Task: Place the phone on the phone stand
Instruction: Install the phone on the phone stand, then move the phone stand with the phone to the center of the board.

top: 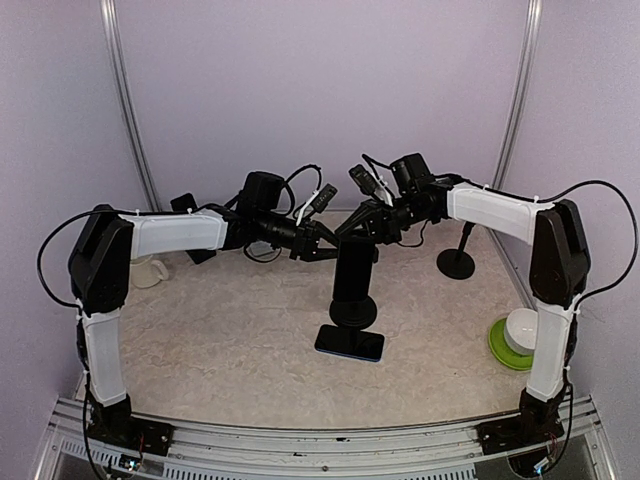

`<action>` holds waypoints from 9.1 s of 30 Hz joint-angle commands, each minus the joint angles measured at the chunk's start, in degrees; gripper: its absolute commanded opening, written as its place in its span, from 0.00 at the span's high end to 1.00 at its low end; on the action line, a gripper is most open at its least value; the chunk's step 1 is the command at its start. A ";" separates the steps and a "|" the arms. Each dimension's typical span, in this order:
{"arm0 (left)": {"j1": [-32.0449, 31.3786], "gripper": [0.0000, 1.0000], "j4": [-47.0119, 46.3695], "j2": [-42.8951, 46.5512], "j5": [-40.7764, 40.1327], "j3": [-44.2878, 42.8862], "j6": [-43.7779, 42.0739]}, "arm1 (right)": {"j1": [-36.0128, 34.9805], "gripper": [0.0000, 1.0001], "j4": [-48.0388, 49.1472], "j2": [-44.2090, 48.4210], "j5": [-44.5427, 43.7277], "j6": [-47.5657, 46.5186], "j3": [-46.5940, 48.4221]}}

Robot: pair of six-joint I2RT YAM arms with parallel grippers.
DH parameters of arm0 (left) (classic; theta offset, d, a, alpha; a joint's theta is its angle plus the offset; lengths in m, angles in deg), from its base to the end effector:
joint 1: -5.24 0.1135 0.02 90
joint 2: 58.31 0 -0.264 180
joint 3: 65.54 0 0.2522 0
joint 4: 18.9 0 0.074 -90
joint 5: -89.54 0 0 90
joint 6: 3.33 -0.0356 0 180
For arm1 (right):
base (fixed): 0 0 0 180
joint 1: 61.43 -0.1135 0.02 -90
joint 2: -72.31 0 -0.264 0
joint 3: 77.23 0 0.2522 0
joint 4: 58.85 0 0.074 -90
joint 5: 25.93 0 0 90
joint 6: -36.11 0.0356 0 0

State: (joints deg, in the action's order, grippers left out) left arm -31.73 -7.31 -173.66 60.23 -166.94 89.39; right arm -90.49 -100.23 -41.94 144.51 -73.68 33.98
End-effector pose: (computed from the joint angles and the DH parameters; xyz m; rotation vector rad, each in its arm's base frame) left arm 0.3491 -0.3016 0.2519 1.2618 1.6513 -1.4908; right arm 0.3652 0.2431 0.2849 -1.4150 1.4660 1.6835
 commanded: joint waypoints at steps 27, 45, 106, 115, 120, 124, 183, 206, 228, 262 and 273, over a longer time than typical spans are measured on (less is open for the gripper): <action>3.39 1.00 -2.25 9.94 5.83 6.56 0.88 | 6.47 1.00 -8.97 1.41 -9.41 -4.50 -0.89; 5.70 1.00 -1.78 11.36 9.44 8.05 0.89 | 7.50 1.00 -13.27 0.65 -9.98 -7.67 0.86; 3.75 1.00 -10.65 9.51 1.35 8.71 9.15 | 4.32 1.00 -14.49 -2.46 -17.04 0.60 5.63; 3.71 1.00 -12.28 8.07 1.72 8.34 10.38 | 4.27 1.00 -14.87 -2.73 -15.81 -0.11 6.07; 3.97 0.99 -12.35 7.12 2.17 7.84 10.15 | 4.02 1.00 -14.88 -3.05 -14.98 -0.34 6.46; 4.46 0.98 -12.15 6.72 2.46 7.56 9.61 | 3.76 1.00 -15.29 -3.48 -14.71 -0.55 7.02; 5.16 0.31 -10.56 7.82 0.09 10.22 7.65 | 1.14 0.83 -15.37 -3.92 -15.70 -0.52 8.90; 5.31 0.01 -6.84 16.01 -7.90 15.80 6.61 | -0.37 0.44 -9.18 0.96 -22.35 7.70 8.55; 3.15 0.01 -0.31 24.18 -20.40 21.20 7.05 | -0.74 0.30 4.74 14.19 -35.46 20.57 -6.07; 5.34 0.01 8.21 41.29 -33.89 32.20 12.40 | -2.85 0.53 20.58 27.01 -38.52 28.28 -31.37; 6.76 0.01 8.57 45.37 -35.80 34.70 14.09 | -3.84 0.59 19.99 25.83 -38.28 27.92 -31.26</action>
State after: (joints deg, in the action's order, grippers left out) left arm -25.77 0.73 -130.21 25.74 -133.08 102.66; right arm -93.01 -80.84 -16.26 105.43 -45.33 3.20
